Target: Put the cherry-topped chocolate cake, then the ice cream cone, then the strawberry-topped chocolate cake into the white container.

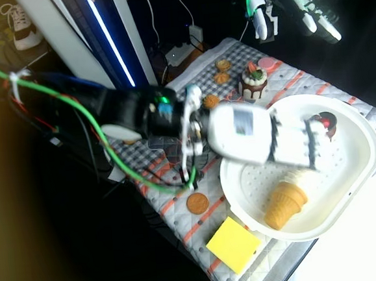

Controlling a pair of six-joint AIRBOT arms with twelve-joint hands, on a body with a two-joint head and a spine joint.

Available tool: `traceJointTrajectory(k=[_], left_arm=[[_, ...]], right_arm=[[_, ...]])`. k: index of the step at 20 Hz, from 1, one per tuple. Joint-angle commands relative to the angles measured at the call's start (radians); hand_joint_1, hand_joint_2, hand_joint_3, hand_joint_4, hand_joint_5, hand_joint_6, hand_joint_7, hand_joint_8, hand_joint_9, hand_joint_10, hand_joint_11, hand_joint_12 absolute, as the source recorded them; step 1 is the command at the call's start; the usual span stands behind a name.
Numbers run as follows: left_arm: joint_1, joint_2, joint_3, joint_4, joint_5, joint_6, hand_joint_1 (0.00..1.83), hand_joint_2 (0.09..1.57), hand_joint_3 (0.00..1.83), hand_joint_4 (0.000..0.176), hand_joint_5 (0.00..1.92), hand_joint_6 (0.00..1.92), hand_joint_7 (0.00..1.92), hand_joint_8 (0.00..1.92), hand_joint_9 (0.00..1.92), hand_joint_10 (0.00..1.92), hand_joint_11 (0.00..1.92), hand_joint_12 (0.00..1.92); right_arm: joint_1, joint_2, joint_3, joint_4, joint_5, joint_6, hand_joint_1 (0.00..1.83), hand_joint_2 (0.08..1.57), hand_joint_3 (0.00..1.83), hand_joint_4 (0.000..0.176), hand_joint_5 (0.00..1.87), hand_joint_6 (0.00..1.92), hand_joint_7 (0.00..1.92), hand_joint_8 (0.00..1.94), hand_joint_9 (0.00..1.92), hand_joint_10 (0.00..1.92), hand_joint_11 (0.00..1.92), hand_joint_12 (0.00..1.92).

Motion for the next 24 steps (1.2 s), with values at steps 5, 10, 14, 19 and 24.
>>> traceJointTrajectory(k=[5, 10, 14, 19, 24], left_arm=[[0.026, 0.032, -0.017, -0.012, -0.169, -0.005, 0.65, 1.42, 0.0, 0.085, 0.15, 0.01, 0.02, 0.0, 0.04, 0.02, 0.0, 0.72], [0.059, 0.042, -0.027, -0.029, -0.184, -0.005, 0.66, 1.41, 0.0, 0.095, 0.13, 0.0, 0.02, 0.0, 0.0, 0.0, 0.0, 0.52], [0.104, 0.067, -0.056, -0.021, -0.196, -0.005, 0.71, 1.38, 0.0, 0.072, 0.15, 0.01, 0.11, 0.02, 0.08, 0.04, 0.0, 0.68], [0.153, 0.12, -0.095, 0.028, -0.125, -0.005, 0.81, 1.25, 0.0, 0.039, 0.1, 0.0, 0.15, 0.0, 0.11, 0.07, 0.0, 0.73], [0.143, 0.13, -0.1, 0.095, 0.016, -0.004, 0.76, 1.12, 0.0, 0.036, 0.1, 0.0, 0.08, 0.0, 0.07, 0.0, 0.0, 0.56]], right_arm=[[-0.069, 0.152, -0.18, -0.104, 0.292, -0.001, 0.75, 1.15, 0.0, 0.02, 0.0, 0.0, 0.0, 0.0, 0.0, 0.61, 0.0, 1.56], [-0.194, 0.296, -0.321, -0.195, 0.48, 0.082, 0.75, 1.17, 0.01, 0.012, 0.0, 0.0, 0.03, 0.01, 0.0, 0.58, 0.0, 1.42], [-0.342, 0.399, -0.401, -0.22, 0.632, 0.159, 0.72, 1.16, 0.0, 0.041, 0.0, 0.0, 0.07, 0.01, 0.0, 0.55, 0.0, 1.21], [-0.534, 0.495, -0.483, -0.199, 0.767, 0.189, 0.74, 1.19, 0.01, 0.0, 0.0, 0.0, 0.16, 0.04, 0.0, 0.72, 0.0, 1.34], [-0.685, 0.531, -0.52, -0.098, 0.918, 0.189, 0.75, 1.22, 0.01, 0.0, 0.0, 0.0, 0.14, 0.02, 0.0, 0.67, 0.0, 1.25]])
